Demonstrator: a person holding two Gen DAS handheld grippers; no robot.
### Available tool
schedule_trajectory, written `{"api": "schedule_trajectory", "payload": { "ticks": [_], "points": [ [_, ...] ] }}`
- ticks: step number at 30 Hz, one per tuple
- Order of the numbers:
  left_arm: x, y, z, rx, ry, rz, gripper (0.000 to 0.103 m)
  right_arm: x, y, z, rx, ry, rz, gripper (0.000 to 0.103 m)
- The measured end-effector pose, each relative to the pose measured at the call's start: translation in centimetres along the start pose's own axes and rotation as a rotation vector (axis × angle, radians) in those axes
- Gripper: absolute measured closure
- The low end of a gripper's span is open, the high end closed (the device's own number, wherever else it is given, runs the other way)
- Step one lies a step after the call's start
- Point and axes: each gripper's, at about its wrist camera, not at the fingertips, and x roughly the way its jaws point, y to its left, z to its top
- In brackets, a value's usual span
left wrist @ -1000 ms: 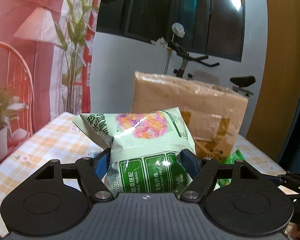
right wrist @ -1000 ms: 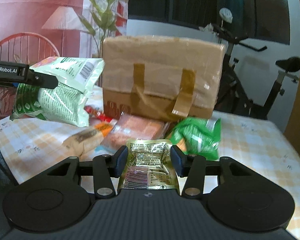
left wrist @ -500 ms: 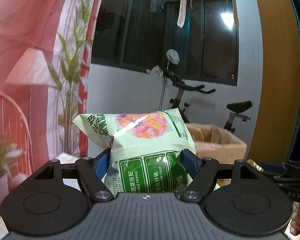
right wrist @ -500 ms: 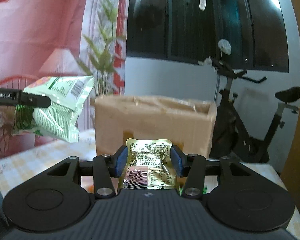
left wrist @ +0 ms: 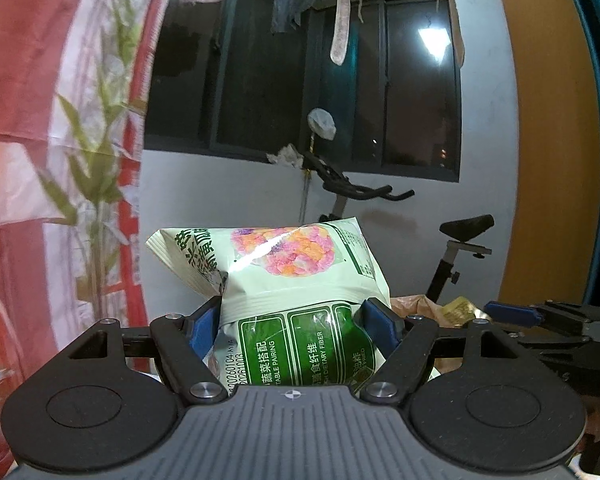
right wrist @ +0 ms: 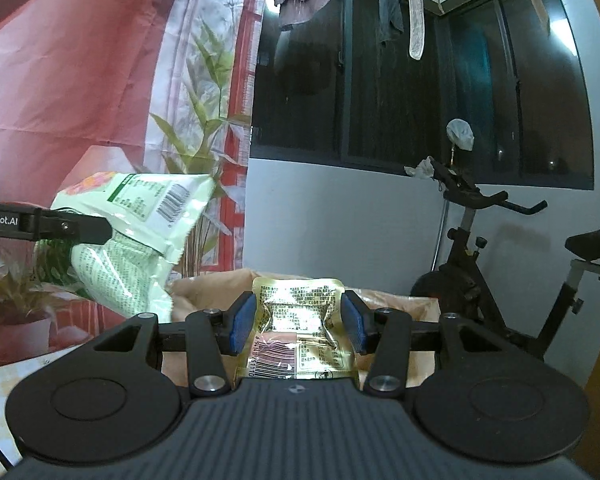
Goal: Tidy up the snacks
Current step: 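Lift both packets and carry them over the box, then open both tools to drop the packets into the box, then withdraw both open tools back toward the snack pile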
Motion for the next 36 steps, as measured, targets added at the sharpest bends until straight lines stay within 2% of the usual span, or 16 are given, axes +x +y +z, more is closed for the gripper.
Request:
{"api": "schedule_trajectory", "payload": {
  "ticks": [12,17,20,27,34,36],
  "points": [
    [9.7,-0.1,1.6,0.001,0.111,-0.050,0.024,7.7,-4.4,0.8,0.070,0.097,-0.030,0.053],
    [12.3,-0.2,0.7,0.012,0.180,-0.070,0.024,9.4,-5.4,0.1,0.118,0.172,-0.047,0.046],
    [12.5,0.2,0.5,0.013,0.193,-0.058,0.024,9.5,-5.6,-0.2,0.130,0.198,-0.062,0.046],
    [10.4,2.3,0.9,-0.018,0.198,-0.039,0.024,7.7,-5.3,-0.4,0.161,0.199,-0.055,0.042],
    [5.5,5.9,-1.0,-0.075,0.220,0.025,0.024,4.2,-4.3,-0.8,0.182,0.162,-0.067,0.042],
    [4.2,6.6,-2.0,-0.096,0.232,0.041,0.024,3.1,-4.0,-1.2,0.180,0.149,-0.067,0.038]
  ]
}}
